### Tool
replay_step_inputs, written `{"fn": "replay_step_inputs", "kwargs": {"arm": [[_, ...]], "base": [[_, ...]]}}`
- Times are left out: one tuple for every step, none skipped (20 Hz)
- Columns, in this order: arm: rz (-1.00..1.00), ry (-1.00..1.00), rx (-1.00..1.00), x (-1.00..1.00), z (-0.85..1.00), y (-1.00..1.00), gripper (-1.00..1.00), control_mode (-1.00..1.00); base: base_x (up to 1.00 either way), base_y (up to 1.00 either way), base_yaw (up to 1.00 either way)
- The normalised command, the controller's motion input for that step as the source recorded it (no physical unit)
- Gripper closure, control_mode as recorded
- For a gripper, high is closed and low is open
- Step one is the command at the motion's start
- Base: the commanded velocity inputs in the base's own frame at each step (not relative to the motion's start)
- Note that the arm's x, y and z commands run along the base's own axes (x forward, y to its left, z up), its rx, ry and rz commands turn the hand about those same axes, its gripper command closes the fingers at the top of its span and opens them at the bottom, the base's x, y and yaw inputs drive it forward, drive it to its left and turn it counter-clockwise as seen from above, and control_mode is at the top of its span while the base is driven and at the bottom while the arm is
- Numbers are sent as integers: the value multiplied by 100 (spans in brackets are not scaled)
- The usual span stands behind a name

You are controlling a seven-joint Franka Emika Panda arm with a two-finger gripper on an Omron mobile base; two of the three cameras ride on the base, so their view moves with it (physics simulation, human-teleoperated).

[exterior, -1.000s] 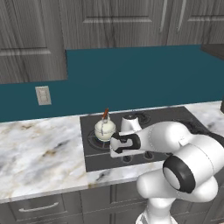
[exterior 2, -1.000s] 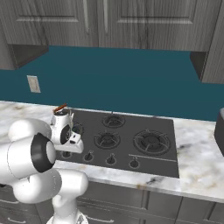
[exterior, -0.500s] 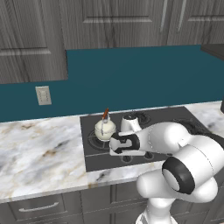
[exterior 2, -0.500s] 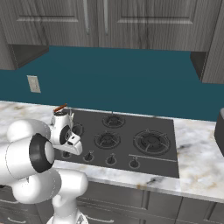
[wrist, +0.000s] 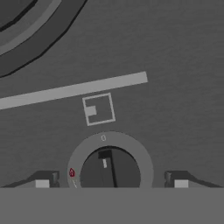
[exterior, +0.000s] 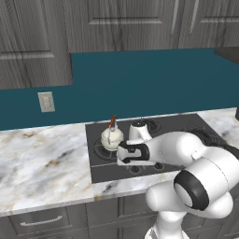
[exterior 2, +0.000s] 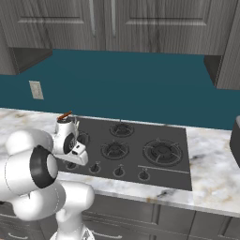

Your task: The kettle is done boiling. Turn off the stove, then wait for 300 timesteps before moving the kettle to the dining table.

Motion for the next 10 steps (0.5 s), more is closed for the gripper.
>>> {"fn": "replay_step_inputs", "kwargs": {"arm": [[-2, 0, 0, -18, 32, 0, -100, -100], [-2, 0, 0, -16, 36, 0, -100, -100], [-1, 0, 0, -14, 40, 0, -100, -100], [-2, 0, -1, -10, 44, 0, -100, -100], [-2, 0, 0, -7, 44, 0, -100, -100], [-2, 0, 0, -11, 44, 0, -100, -100], [-2, 0, 0, -13, 41, 0, -100, -100], [-2, 0, 0, -14, 40, 0, -100, -100], [-2, 0, 0, -15, 39, 0, -100, -100], [-2, 0, 0, -16, 36, 0, -100, -100]], "base": [[0, 0, 0], [0, 0, 0], [0, 0, 0], [0, 0, 0], [0, 0, 0], [0, 0, 0], [0, 0, 0], [0, 0, 0], [0, 0, 0], [0, 0, 0]]}}
